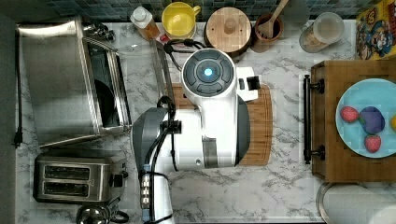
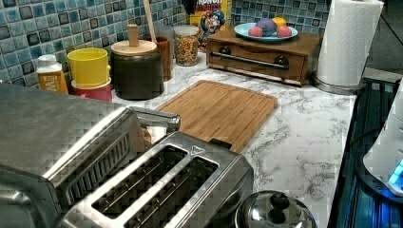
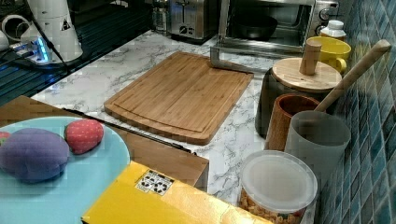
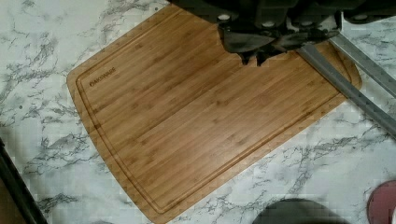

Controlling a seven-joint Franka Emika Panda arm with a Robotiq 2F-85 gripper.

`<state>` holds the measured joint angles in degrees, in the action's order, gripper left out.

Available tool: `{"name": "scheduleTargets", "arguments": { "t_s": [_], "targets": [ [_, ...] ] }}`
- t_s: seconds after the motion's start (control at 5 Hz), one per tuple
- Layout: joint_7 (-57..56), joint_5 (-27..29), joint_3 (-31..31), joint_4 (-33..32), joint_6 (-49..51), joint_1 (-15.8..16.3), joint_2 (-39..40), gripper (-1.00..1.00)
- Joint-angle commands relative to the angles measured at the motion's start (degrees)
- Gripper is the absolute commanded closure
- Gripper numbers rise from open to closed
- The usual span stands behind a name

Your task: Close the oven.

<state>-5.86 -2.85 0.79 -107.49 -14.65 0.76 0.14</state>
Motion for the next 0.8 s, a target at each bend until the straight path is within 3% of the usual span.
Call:
{"name": "scheduleTargets", "arguments": {
  "t_s": [0.2,0.4,0.8],
  "targets": [
    [-0.2,-0.1,0.4,0.0,-0.1,-0.3,-0.2,1.00],
    [-15.1,5.4,-0.1,4.5,1.3,-1.2,4.9,1.00],
    [-42.7,19.3,-1.3,7.5,-6.4,-4.5,12.2,1.00]
  ]
}}
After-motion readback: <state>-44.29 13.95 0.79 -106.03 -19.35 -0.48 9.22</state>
